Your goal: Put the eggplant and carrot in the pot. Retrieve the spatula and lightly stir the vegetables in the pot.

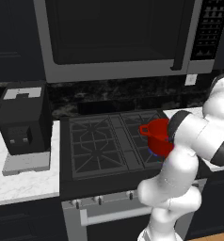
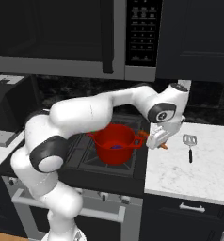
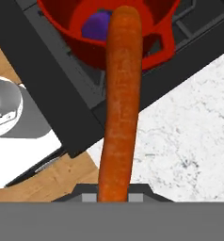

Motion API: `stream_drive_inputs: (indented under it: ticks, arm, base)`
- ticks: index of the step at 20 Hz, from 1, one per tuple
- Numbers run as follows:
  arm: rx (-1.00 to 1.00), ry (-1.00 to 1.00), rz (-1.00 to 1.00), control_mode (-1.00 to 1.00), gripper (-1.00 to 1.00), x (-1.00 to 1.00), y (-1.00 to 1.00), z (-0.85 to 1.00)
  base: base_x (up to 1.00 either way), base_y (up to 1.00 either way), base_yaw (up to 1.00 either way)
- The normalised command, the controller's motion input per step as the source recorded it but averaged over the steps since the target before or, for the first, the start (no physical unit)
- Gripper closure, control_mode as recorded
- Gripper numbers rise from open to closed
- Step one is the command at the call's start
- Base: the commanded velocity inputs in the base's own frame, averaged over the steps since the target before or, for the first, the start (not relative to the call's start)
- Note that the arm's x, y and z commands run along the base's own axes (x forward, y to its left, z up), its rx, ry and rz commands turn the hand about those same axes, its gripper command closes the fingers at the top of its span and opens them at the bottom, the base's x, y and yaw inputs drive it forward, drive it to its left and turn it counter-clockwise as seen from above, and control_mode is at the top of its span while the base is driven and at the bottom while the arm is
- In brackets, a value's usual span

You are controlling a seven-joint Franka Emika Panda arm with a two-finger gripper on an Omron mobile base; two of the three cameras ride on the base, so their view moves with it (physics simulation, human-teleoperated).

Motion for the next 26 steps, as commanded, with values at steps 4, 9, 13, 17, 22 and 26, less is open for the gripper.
stream_drive_inputs:
  ticks: [4,9,13,17,22,26]
  arm:
    - [-0.28,0.0,0.27,-1.0,1.0,0.0,1.0,0.0]
    - [-0.36,-0.11,0.26,-1.0,1.0,0.11,0.9,0.04]
    - [-0.29,-0.04,0.22,-1.0,1.0,0.3,0.64,0.12]
    - [-0.29,-0.03,0.21,-1.0,1.0,0.22,0.64,0.0]
    - [-0.21,-0.01,0.21,-1.0,1.0,0.48,0.28,0.0]
    - [-0.14,0.0,0.23,-1.0,1.0,0.61,0.0,0.0]
  base:
    - [0.0,0.0,0.0]
    - [0.0,0.0,0.0]
    - [0.0,0.0,0.0]
    - [0.0,0.0,0.0]
    - [0.0,0.0,0.0]
    - [0.0,0.0,0.0]
